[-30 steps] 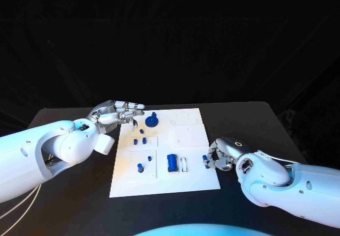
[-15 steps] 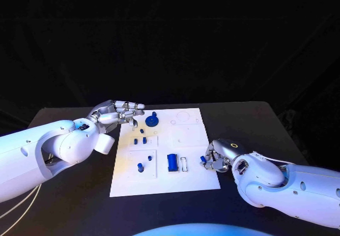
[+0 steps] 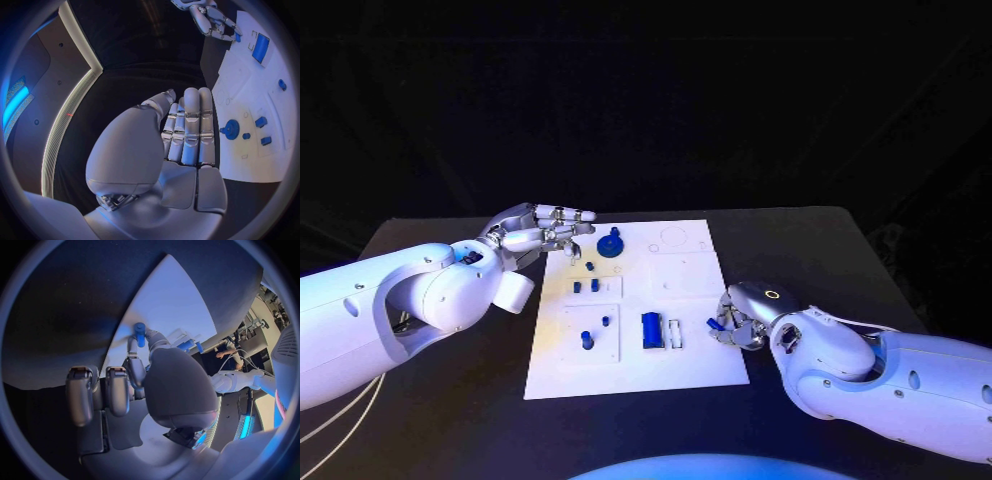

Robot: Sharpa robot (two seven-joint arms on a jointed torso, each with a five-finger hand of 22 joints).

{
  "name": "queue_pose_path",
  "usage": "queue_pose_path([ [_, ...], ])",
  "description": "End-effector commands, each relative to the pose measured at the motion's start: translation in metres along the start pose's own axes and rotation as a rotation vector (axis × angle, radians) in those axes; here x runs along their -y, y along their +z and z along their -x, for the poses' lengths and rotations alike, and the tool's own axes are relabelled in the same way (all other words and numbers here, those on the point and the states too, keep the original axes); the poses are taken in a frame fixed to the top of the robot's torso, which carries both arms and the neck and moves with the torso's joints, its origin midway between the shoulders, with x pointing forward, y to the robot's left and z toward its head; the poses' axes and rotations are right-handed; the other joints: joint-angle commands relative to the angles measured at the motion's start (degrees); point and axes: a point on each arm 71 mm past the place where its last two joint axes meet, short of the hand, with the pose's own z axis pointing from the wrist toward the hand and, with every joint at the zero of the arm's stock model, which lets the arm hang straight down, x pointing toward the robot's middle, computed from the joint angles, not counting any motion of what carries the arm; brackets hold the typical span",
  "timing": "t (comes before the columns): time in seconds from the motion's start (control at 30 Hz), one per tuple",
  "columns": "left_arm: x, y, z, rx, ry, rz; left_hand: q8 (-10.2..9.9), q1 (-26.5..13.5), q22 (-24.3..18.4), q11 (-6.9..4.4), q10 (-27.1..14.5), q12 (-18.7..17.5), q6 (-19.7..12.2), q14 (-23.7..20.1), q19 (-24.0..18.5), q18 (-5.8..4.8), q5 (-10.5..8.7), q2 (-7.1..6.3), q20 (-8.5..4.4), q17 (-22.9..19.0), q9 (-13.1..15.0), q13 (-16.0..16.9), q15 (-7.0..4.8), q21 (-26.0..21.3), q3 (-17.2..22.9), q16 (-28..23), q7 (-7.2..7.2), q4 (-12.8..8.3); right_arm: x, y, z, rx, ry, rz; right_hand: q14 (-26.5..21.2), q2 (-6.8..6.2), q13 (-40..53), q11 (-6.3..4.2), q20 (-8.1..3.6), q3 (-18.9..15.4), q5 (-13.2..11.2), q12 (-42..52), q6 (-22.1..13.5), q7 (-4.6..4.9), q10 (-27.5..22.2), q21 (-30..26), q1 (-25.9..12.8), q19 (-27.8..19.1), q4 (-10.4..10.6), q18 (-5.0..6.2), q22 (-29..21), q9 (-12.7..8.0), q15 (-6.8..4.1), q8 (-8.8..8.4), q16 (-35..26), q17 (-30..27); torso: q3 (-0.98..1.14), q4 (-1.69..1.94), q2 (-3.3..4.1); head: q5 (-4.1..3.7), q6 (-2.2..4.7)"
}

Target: Assemble the parts on the task board

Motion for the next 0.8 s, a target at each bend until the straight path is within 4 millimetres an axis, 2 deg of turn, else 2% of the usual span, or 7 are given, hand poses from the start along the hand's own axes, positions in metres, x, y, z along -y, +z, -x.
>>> queue_pose_path([
  [0.03, 0.0007, 0.0002, -0.0027, -0.022, 0.0, -0.003, 0.3, -0.2, -0.1, -0.06, -0.5, 0.2, -0.3, -0.3, -0.1, 0.76, -0.03, 0.13, 0.29, -0.1, -0.1, 0.1, 0.02, -0.4, -0.3, -0.2, 0.11, 0.0, 0.0026, -0.0017, -0.0147, -0.096, -0.11, -0.01, 4.2, -0.08, -0.2, 0.0, 0.04, 1.0, -1.1, -0.4, 0.1, -0.07, -0.3, -0.4, 2.0, 4.1, -0.6, 0.13, 13.8, 0.0, 0.14, -0.41, -0.2, 6.9, 0.0, 0.05, -0.01, -0.07, -0.08],
  [0.33, 0.0007, 0.0002, -0.0033, -0.027, 0.005, -0.001, 0.3, -0.2, -0.1, -0.06, -0.5, 0.2, -0.4, -0.3, -0.1, 0.77, -0.02, 0.12, 0.29, -0.1, -0.1, 0.1, 0.02, -0.4, -0.3, -0.2, 0.11, 0.0, 0.0005, -0.0004, -0.0148, -0.09, -0.134, -0.009, 4.3, 0.35, -0.1, -0.14, 0.01, 4.0, -1.4, -0.3, 0.7, -0.22, -0.3, 0.1, 3.8, 4.3, -1.4, 0.03, 13.9, 0.0, 0.05, -0.48, -0.1, 7.3, -0.03, 0.05, -0.02, -0.09, -0.02],
  [0.63, 0.0004, 0.0003, -0.0036, -0.029, 0.007, 0.002, 0.3, -0.2, -0.1, -0.06, -0.5, 0.2, -0.4, -0.3, -0.1, 0.77, -0.02, 0.12, 0.29, -0.1, -0.1, 0.1, 0.02, -0.4, -0.3, -0.2, 0.11, 0.0, -0.0006, -0.0028, -0.0133, -0.085, -0.074, -0.025, 4.4, 0.57, 0.0, -0.33, -0.14, 7.3, 0.4, -0.2, 1.2, -0.46, -0.1, 0.5, 4.0, 4.5, -1.5, -0.06, 14.1, 0.1, -0.12, -0.52, 0.1, 7.6, 0.01, 0.0, -0.04, 0.02, 0.03],
  [0.8, 0.0002, 0.0006, -0.004, -0.032, 0.008, 0.004, 0.3, -0.1, -0.1, -0.06, -0.5, 0.2, -0.4, -0.3, -0.1, 0.78, -0.01, 0.14, 0.29, -0.1, -0.1, 0.1, 0.01, -0.4, -0.3, -0.2, 0.1, 0.0, -0.0012, -0.0046, -0.0096, -0.079, 0.009, -0.042, 4.4, -0.1, 0.2, -0.44, -0.25, 9.7, 2.3, 0.0, 1.3, -0.58, 0.1, 0.9, 2.8, 4.7, -1.1, -0.15, 14.2, 0.3, -0.22, -0.46, 0.2, 7.9, 0.02, -0.03, -0.04, 0.11, 0.16],
])
